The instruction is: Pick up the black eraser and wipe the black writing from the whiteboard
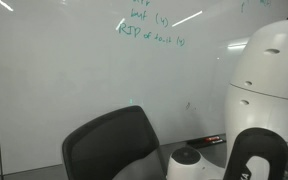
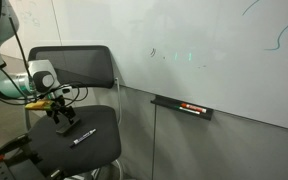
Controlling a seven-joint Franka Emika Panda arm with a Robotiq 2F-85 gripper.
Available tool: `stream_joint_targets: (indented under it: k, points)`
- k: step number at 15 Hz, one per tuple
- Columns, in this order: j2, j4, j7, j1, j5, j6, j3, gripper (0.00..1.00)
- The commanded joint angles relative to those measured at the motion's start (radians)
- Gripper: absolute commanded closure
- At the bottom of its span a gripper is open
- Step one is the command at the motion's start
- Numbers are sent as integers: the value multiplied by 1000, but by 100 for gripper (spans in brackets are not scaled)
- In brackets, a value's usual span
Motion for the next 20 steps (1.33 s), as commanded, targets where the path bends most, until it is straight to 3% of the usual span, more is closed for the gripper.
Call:
stream_joint_targets:
  k: [1, 9, 10, 11, 17, 20]
  points:
    - [23, 35, -20, -28, -9, -9, 2, 0]
    - [28, 50, -89, -159, -11, -17, 75, 0]
    - [30, 51, -96, -175, -12, -19, 85, 25]
    - [29, 51, -103, -192, -13, -21, 97, 26]
    - [11, 41, -126, -269, -12, -53, 164, 70]
    - [-72, 11, -146, -305, -24, -132, 190, 70]
